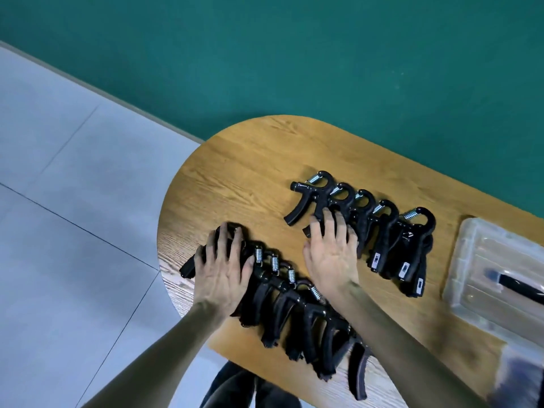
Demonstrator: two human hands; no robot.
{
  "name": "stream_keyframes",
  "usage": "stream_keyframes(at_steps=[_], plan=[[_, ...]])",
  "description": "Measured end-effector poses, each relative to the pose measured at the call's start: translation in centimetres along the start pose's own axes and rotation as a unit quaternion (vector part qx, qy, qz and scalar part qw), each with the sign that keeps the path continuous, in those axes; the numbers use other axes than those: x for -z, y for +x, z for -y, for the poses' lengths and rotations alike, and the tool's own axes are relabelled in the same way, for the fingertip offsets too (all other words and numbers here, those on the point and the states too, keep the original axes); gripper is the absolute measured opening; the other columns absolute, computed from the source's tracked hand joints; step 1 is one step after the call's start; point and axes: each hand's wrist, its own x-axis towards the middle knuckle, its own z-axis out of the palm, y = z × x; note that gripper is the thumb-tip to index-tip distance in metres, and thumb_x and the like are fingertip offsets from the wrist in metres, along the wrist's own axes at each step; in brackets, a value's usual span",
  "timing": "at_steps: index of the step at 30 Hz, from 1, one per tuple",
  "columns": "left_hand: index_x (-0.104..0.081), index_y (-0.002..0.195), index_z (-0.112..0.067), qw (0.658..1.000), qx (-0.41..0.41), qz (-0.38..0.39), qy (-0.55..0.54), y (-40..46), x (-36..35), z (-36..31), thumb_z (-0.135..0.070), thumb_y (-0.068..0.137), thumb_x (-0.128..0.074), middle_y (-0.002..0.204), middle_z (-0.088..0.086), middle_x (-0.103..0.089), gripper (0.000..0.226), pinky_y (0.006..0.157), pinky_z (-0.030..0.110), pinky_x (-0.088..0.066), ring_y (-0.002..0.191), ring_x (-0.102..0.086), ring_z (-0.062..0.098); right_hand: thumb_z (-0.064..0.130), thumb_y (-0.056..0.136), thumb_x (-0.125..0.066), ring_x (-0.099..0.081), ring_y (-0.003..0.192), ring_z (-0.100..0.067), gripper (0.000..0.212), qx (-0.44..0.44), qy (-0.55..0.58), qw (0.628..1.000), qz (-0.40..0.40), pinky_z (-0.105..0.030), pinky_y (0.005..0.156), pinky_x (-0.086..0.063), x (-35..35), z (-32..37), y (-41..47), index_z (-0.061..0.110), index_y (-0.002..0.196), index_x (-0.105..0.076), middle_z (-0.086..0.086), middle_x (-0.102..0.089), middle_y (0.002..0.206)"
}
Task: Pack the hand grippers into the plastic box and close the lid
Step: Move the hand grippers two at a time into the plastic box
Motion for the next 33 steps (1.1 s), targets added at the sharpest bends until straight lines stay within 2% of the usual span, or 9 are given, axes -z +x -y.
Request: stream_keyframes(at_steps=[8,12,14,19,22,25,29,33], plan=[[-0.002,0.161,-0.032,0.995,-0.015,-0.048,-0.083,0.0,-1.4,0.8,-0.061,0.102,-0.008,0.17,-0.001,0.005,0.066,0.12,0.059,-0.014,0.154,-0.007,0.031,0.039,0.102,-0.039,-0.018,0.149,-0.044,0.055,-0.025,0.037,0.998,-0.053,-0.06,0.114,-0.031,-1.2,1.8,3.7,0.011,0.149,-0.029,-0.02,-0.014,0.164],[-0.001,0.16,-0.04,0.994,-0.033,-0.045,-0.09,0.0,-1.4,2.2,-0.059,0.102,-0.005,0.17,-0.004,0.005,0.061,0.119,0.061,-0.016,0.152,-0.015,0.034,0.046,0.101,-0.035,-0.005,0.151,-0.046,0.065,-0.036,0.017,0.998,-0.047,-0.06,0.118,-0.024,-1.4,2.5,6.0,0.015,0.155,-0.019,-0.017,-0.002,0.167],[0.005,0.159,-0.043,0.994,-0.036,-0.041,-0.091,0.0,-1.5,2.7,-0.057,0.102,-0.005,0.169,-0.006,0.011,0.059,0.118,0.058,-0.019,0.152,-0.015,0.034,0.049,0.1,-0.035,0.002,0.15,-0.048,0.069,-0.04,0.006,0.998,-0.045,-0.061,0.119,-0.02,-1.3,2.7,7.1,0.017,0.158,-0.013,-0.016,0.004,0.167],[0.013,0.157,-0.042,0.994,-0.041,-0.048,-0.089,0.3,-1.8,3.1,-0.048,0.103,-0.018,0.168,-0.004,0.02,0.063,0.111,0.056,-0.029,0.147,-0.02,0.032,0.053,0.097,-0.041,0.008,0.148,-0.052,0.082,-0.095,0.006,0.995,-0.021,-0.061,0.121,-0.013,-1.3,3.3,8.4,0.019,0.16,-0.002,-0.015,0.015,0.166],[0.013,0.157,-0.042,0.995,-0.041,-0.052,-0.08,0.5,-1.9,3.1,-0.046,0.102,-0.025,0.168,-0.004,0.02,0.067,0.108,0.056,-0.033,0.139,-0.028,0.032,0.048,0.097,-0.048,0.008,0.149,-0.051,0.087,-0.083,0.023,0.996,-0.011,-0.058,0.122,-0.01,-1.4,4.3,8.3,0.018,0.16,0.003,-0.015,0.02,0.165],[0.011,0.157,-0.043,0.994,-0.045,-0.054,-0.081,0.7,-1.7,3.3,-0.043,0.102,-0.032,0.168,-0.004,0.018,0.07,0.104,0.055,-0.037,0.131,-0.032,0.03,0.034,0.097,-0.054,-0.001,0.15,-0.049,0.086,-0.063,0.011,0.998,-0.006,-0.054,0.122,-0.017,-1.7,4.8,7.9,0.018,0.16,0.004,-0.016,0.021,0.164],[0.017,0.155,-0.044,0.996,-0.051,-0.029,-0.069,1.0,-1.2,3.6,-0.042,0.104,-0.031,0.165,-0.005,0.027,0.07,0.106,0.052,-0.033,0.128,-0.03,0.027,0.007,0.096,-0.054,-0.018,0.148,-0.047,0.082,-0.046,-0.009,0.998,-0.029,-0.053,0.116,-0.03,-1.9,4.5,7.6,0.019,0.16,-0.005,-0.017,0.013,0.166],[0.022,0.153,-0.042,0.998,-0.038,-0.009,-0.057,0.9,-0.8,3.2,-0.041,0.105,-0.029,0.165,-0.001,0.029,0.07,0.108,0.051,-0.032,0.128,-0.03,0.027,-0.004,0.092,-0.057,-0.03,0.142,-0.047,0.081,-0.035,-0.039,0.998,-0.045,-0.056,0.107,-0.04,-1.9,4.3,7.0,0.021,0.159,-0.018,-0.017,0.001,0.167]])
